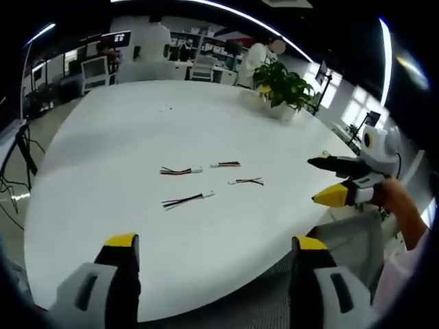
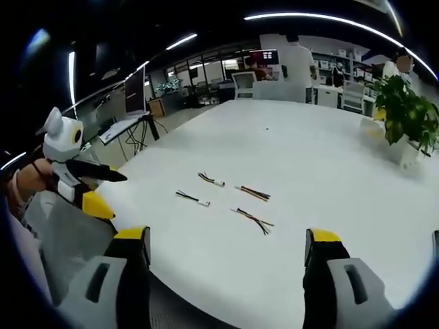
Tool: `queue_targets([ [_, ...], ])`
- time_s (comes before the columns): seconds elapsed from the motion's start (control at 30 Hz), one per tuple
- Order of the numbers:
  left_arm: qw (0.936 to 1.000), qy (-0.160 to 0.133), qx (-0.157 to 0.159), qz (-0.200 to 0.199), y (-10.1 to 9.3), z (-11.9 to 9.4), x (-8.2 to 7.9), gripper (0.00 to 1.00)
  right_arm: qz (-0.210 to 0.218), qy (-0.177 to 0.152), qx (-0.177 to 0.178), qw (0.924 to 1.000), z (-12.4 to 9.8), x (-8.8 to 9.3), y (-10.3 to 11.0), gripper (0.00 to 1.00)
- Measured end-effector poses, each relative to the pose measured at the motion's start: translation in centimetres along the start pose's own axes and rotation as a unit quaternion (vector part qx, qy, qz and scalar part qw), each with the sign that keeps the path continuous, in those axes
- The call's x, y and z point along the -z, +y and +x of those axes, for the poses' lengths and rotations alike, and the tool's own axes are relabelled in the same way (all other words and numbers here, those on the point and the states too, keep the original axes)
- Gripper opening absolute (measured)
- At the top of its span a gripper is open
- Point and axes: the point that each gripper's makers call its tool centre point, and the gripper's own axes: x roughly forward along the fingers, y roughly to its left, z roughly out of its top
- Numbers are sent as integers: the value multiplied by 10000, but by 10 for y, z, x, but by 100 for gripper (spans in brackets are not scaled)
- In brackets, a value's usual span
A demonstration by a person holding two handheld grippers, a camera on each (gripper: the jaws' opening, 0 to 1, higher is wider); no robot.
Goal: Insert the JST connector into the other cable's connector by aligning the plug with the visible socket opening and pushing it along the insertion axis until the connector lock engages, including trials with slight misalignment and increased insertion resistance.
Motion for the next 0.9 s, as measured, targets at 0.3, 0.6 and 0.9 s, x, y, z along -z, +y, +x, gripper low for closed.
queue_targets([
  [0.3,10000,47,-22,-33,4,1,0,88,32,18,-2,10000,2,-4,-3,90],
  [0.6,9993,-102,134,-321,3,2,-7,87,-50,-88,-95,9999,10,-16,-2,88],
  [0.9,9997,20,-170,196,14,7,-7,86,-191,-143,-82,9997,13,-27,-9,86],
])
